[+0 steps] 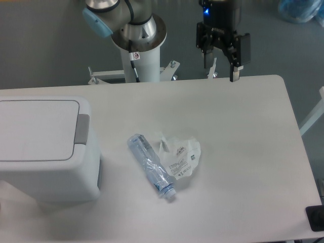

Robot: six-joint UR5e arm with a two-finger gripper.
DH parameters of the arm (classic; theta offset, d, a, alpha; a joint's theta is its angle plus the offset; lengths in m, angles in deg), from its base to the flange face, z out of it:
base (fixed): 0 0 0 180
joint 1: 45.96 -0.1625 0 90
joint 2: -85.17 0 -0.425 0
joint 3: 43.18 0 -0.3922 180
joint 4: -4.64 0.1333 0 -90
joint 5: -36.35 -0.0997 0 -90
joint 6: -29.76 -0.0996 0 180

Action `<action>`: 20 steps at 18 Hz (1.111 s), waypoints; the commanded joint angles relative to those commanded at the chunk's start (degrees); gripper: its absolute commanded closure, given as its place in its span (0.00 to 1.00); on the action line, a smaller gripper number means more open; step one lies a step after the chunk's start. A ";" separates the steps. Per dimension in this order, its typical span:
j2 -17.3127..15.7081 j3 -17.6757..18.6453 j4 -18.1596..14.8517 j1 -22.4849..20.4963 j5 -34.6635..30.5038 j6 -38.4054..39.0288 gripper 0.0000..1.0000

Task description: Open the trash can

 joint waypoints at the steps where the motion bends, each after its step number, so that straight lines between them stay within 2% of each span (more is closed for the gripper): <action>1: 0.00 0.00 0.00 0.00 0.00 0.00 0.00; 13: 0.09 -0.44 0.00 0.18 0.35 0.52 0.00; 16: 0.26 -1.23 0.00 1.66 0.88 6.83 0.00; 20: 0.97 -2.81 0.00 3.69 0.97 11.59 0.00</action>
